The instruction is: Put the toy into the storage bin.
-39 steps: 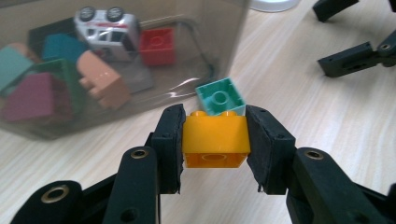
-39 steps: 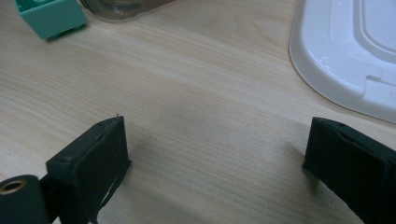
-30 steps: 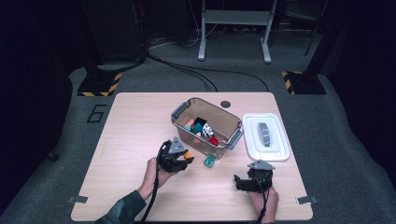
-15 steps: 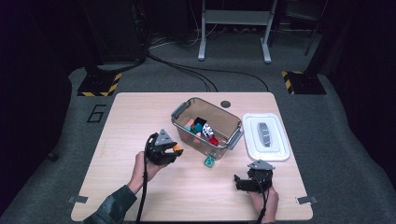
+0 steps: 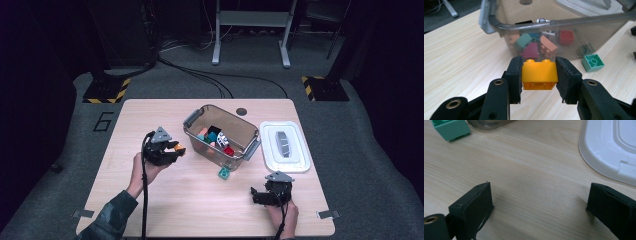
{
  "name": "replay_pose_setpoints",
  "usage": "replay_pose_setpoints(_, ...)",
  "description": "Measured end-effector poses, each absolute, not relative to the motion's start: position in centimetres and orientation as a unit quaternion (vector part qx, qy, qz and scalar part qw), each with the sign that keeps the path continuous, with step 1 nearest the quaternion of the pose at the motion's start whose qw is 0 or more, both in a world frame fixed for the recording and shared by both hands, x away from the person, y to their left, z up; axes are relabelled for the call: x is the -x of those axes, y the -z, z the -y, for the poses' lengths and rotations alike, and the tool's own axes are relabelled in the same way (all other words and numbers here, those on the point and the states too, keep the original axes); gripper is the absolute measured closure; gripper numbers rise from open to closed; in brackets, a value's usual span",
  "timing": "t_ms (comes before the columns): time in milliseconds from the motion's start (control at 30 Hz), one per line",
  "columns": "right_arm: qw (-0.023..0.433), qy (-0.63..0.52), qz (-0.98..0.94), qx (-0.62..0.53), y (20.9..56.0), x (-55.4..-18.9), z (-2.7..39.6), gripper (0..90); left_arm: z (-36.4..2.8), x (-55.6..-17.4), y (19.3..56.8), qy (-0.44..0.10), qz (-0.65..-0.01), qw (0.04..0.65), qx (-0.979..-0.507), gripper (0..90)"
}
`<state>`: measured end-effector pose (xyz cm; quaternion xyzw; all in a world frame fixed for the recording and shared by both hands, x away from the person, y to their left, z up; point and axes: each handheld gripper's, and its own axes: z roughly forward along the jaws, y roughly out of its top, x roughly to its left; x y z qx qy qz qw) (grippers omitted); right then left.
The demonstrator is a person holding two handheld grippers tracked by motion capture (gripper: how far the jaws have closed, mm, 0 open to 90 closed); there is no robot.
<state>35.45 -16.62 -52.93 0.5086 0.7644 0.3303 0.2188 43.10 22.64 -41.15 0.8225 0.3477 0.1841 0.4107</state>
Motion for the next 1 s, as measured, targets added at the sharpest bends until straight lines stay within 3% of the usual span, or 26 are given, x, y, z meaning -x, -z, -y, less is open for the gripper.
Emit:
replay_pose_setpoints(467, 0.219, -0.33, -0.765, -0.508, 52.9, -35.5, 16.6, 4.9, -23.5, -45.2, 37.8, -0.207, -0.349, 0.405, -0.819, 59.1)
replay_pose_setpoints(1000, 0.219, -0.33, -0.765, -0.508, 52.9, -35.5, 16.6, 5.0, -21.1, -48.0, 34.9, -0.213, -0.346, 0.413, -0.815, 59.1)
